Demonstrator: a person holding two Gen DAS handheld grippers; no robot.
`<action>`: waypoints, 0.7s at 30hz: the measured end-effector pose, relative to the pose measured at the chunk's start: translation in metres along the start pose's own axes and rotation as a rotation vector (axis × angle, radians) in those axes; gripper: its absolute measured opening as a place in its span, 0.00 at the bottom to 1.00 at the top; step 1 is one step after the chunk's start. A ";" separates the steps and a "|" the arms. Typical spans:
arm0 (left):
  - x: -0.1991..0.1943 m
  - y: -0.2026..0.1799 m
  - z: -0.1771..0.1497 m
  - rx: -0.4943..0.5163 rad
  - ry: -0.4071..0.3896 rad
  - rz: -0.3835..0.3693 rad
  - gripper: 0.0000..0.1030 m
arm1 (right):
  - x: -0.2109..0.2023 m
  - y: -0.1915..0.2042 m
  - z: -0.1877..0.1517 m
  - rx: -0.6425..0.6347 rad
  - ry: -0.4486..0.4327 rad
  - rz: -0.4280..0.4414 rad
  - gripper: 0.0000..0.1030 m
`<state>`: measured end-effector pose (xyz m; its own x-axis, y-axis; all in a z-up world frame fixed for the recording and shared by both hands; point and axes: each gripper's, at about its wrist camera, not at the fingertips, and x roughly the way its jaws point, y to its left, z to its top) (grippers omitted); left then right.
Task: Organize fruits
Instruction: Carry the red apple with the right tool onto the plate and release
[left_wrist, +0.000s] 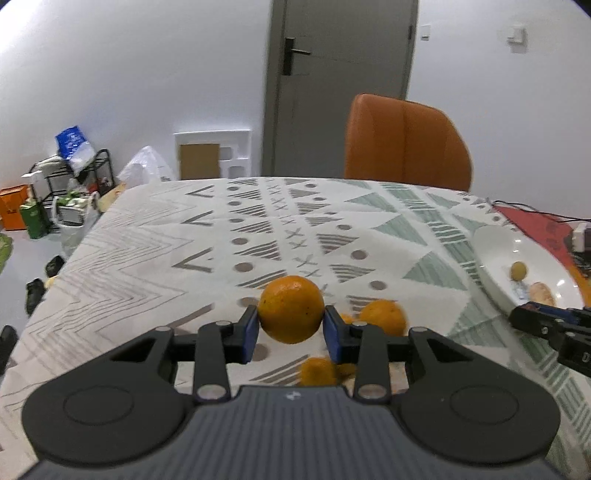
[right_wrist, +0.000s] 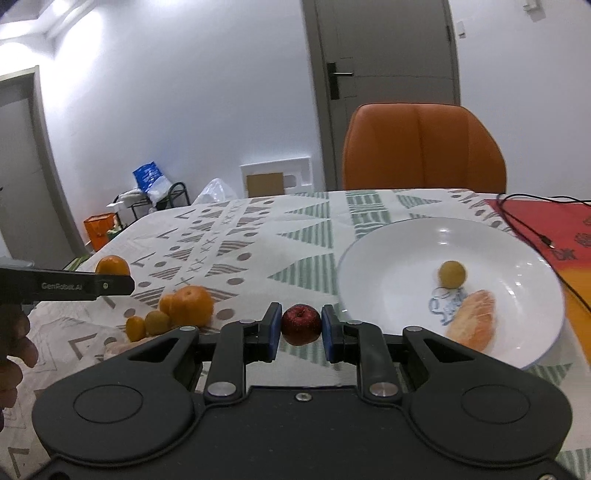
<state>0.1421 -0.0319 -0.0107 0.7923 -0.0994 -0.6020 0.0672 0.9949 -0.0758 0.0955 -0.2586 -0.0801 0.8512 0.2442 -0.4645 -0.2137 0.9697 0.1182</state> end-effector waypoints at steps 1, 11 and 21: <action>0.000 -0.003 0.001 0.005 -0.002 -0.006 0.35 | -0.001 -0.002 0.000 0.002 -0.002 -0.007 0.21; 0.002 -0.033 0.015 0.047 -0.037 -0.075 0.35 | -0.014 -0.022 0.002 0.013 -0.015 -0.055 0.21; 0.002 -0.058 0.017 0.073 -0.045 -0.124 0.35 | -0.031 -0.043 0.003 0.028 -0.030 -0.105 0.21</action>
<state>0.1504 -0.0897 0.0064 0.8013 -0.2220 -0.5556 0.2085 0.9740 -0.0884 0.0797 -0.3079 -0.0677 0.8823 0.1407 -0.4491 -0.1093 0.9894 0.0952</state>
